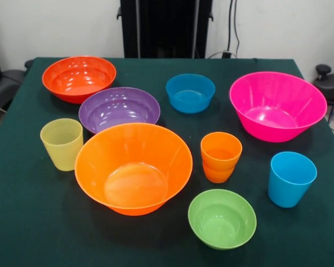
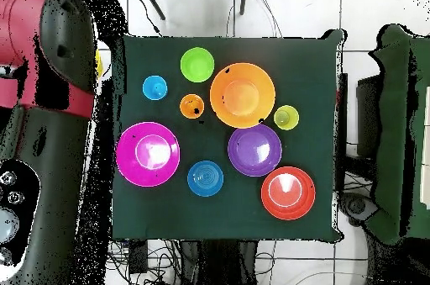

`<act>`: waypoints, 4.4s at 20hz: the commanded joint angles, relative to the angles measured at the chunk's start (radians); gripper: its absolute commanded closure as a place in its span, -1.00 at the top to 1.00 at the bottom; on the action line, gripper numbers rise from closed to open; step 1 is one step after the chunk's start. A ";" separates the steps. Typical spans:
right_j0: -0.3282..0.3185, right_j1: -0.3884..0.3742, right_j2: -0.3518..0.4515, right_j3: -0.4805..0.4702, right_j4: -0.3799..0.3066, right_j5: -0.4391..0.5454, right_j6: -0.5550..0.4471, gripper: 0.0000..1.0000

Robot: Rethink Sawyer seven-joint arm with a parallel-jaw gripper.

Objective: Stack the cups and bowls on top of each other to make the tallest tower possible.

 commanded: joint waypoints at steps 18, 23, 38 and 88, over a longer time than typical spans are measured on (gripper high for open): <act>0.081 -0.256 0.355 0.394 -0.311 -0.181 -0.207 -1.00; 0.042 -0.250 0.393 0.288 -0.368 -0.110 -0.244 -1.00; -0.071 -0.148 0.535 -0.070 -0.514 0.014 -0.445 -1.00; -0.216 0.273 -0.448 -0.723 0.518 0.270 -0.123 -1.00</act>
